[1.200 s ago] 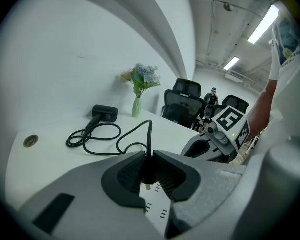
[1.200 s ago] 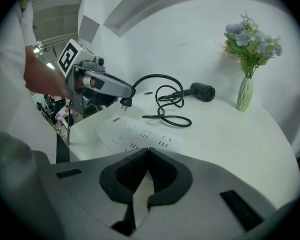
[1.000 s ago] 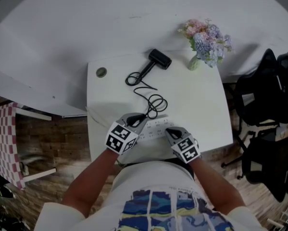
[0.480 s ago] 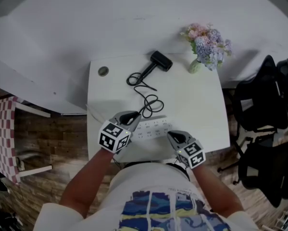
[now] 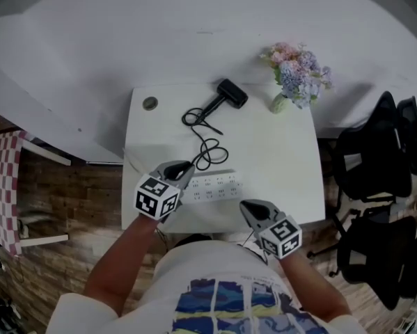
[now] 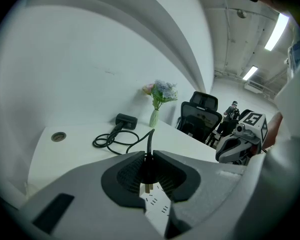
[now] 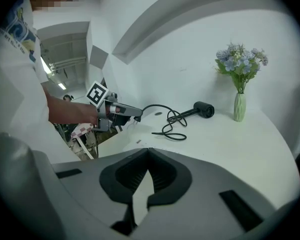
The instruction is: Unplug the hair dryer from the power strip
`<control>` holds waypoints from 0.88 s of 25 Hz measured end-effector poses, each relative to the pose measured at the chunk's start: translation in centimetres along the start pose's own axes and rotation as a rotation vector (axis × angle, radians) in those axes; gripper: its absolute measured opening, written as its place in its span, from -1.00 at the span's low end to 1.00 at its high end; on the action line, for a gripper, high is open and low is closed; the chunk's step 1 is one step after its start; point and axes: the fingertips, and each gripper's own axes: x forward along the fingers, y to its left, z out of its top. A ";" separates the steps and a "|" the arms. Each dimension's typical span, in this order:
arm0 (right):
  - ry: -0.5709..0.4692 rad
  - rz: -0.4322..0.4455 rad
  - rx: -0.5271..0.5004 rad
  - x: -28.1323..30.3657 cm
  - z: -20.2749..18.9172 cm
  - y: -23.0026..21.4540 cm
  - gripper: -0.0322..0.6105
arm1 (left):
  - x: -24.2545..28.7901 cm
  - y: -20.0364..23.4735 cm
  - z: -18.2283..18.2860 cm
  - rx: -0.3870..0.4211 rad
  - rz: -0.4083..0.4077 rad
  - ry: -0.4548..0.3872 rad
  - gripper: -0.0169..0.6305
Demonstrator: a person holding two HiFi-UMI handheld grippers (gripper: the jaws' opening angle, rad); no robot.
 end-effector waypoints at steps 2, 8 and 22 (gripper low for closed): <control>-0.007 0.012 0.001 -0.8 0.5 0.6 -0.91 | -0.3 0.0 -0.1 -0.006 0.014 -0.002 -0.79; -0.045 0.043 0.005 -2.7 1.6 1.9 -0.91 | -1.0 -0.2 -0.2 -0.018 0.047 -0.008 -0.80; -0.102 0.071 -0.045 -6.1 2.9 3.9 -0.91 | -1.4 -1.1 -0.4 -0.043 0.078 -0.014 -0.79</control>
